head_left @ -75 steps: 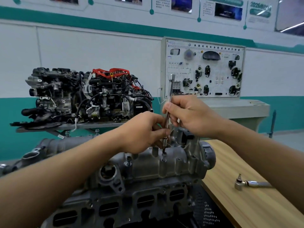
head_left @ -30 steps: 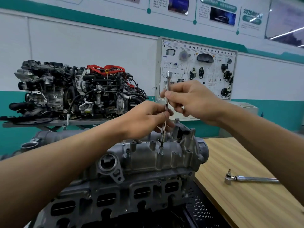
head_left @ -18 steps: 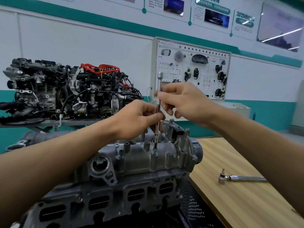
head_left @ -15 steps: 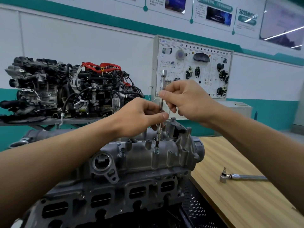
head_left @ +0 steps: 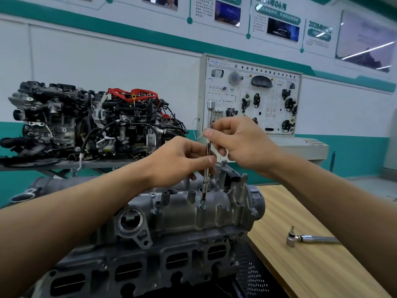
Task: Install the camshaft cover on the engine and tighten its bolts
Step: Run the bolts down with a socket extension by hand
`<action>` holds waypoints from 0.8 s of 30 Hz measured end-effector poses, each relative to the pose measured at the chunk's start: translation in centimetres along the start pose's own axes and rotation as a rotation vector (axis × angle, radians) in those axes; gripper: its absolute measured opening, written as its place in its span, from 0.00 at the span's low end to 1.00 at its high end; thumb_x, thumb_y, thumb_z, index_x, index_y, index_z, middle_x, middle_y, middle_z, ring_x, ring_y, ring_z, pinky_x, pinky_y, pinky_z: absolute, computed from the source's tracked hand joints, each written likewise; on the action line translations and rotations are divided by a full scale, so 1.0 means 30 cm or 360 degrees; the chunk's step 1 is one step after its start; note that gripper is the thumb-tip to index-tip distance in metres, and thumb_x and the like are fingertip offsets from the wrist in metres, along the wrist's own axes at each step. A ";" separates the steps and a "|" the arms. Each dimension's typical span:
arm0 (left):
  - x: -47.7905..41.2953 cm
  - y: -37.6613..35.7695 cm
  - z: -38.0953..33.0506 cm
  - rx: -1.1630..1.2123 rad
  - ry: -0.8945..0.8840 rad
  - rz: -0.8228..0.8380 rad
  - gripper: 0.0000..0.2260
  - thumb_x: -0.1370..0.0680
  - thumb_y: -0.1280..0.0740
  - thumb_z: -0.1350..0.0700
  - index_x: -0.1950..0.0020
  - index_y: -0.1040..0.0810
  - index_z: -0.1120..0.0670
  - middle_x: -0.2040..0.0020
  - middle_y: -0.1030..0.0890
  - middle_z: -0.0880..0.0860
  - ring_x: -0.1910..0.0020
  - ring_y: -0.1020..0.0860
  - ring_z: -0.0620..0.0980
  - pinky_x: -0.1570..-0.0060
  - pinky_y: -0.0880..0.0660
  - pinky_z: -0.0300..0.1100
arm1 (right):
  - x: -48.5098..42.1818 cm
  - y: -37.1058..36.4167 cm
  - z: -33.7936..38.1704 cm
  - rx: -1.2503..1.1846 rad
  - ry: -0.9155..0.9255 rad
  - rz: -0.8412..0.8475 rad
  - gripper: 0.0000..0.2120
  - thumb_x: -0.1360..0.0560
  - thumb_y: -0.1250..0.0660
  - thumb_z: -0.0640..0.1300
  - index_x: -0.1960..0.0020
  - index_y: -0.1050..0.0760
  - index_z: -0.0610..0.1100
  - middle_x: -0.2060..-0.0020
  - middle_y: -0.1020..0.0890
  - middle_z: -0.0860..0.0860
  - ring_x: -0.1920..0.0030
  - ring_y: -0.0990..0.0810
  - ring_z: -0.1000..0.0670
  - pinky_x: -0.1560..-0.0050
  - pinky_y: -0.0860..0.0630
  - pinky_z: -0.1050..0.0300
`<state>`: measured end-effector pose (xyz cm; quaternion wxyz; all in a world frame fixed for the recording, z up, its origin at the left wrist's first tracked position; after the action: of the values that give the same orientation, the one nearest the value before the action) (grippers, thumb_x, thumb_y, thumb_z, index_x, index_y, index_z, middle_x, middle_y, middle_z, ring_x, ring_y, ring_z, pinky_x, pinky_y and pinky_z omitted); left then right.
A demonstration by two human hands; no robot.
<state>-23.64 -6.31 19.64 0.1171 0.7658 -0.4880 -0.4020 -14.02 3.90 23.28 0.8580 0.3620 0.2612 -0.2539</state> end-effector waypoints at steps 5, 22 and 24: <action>-0.007 0.029 -0.001 -0.0014 -0.0073 -0.0209 0.16 0.34 0.22 0.47 0.57 0.16 0.59 0.63 0.14 0.58 0.65 0.17 0.50 0.65 0.21 0.40 | 0.001 0.013 -0.012 0.0020 -0.0098 -0.0227 0.16 0.29 0.25 0.56 0.61 0.25 0.46 0.71 0.26 0.52 0.70 0.29 0.52 0.64 0.30 0.54; -0.007 0.016 0.014 -0.0073 -0.0059 -0.0073 0.07 0.21 0.30 0.56 0.53 0.16 0.59 0.59 0.14 0.55 0.60 0.16 0.51 0.60 0.17 0.50 | 0.002 -0.018 -0.012 -0.0021 -0.0100 0.0014 0.12 0.23 0.31 0.52 0.52 0.21 0.42 0.72 0.24 0.52 0.72 0.26 0.53 0.67 0.29 0.59; -0.004 0.007 0.015 -0.0019 -0.0040 -0.0021 0.08 0.20 0.33 0.55 0.50 0.15 0.57 0.55 0.13 0.55 0.56 0.17 0.55 0.54 0.19 0.57 | 0.006 -0.019 -0.012 -0.0025 -0.0051 0.0081 0.13 0.20 0.34 0.48 0.55 0.21 0.38 0.72 0.25 0.48 0.72 0.28 0.49 0.68 0.30 0.56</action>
<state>-24.12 -6.22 19.53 0.1129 0.7632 -0.4821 -0.4151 -14.34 3.78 22.68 0.8712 0.3576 0.2401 -0.2356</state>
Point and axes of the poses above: each hand's wrist, its own x-axis away from the middle knuckle, its own y-axis out of the back of the hand, z = x × y, the point moved 5 cm from there along -x, towards the middle knuckle
